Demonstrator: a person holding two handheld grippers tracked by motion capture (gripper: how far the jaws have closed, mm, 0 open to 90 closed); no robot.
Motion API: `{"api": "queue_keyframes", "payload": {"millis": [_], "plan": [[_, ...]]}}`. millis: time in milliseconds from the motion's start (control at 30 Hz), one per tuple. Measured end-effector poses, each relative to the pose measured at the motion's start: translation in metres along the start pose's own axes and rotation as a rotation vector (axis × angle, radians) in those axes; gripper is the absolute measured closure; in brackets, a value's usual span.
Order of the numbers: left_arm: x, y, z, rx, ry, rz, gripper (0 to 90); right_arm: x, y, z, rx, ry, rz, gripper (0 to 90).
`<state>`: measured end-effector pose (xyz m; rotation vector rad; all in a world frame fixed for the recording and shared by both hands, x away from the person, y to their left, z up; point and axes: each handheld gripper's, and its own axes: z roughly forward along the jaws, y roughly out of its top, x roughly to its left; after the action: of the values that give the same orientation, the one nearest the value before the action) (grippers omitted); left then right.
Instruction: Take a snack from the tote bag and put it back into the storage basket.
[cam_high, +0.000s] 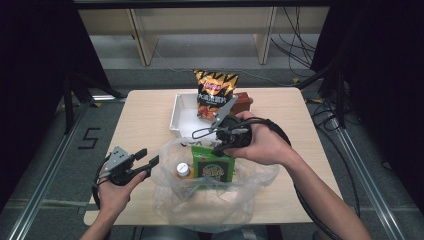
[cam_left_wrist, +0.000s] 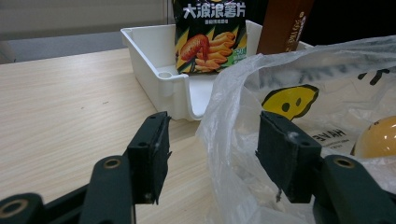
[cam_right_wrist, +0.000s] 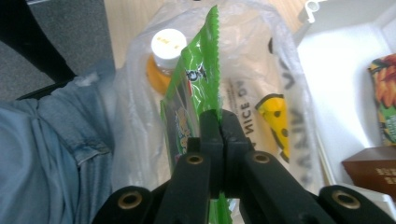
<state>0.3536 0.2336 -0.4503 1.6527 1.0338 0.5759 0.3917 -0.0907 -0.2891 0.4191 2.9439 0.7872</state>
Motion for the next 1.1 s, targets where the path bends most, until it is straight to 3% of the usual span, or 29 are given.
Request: {"api": "queue_keyframes", "payload": {"millis": [567, 600, 1100], "plan": [[0.000, 0.000, 0.000, -0.002, -0.001, 0.003, 43.7, -0.023, 0.012, -0.006, -0.052, -0.057, 0.017, 90.0], [0.000, 0.000, 0.000, -0.006, -0.006, 0.002, 43.7, -0.026, 0.013, -0.006, -0.062, -0.060, -0.005, 90.0], [0.000, 0.000, 0.000, -0.001, -0.003, 0.001, 43.6, -0.045, 0.027, -0.012, -0.102, -0.126, -0.011, 90.0]]}}
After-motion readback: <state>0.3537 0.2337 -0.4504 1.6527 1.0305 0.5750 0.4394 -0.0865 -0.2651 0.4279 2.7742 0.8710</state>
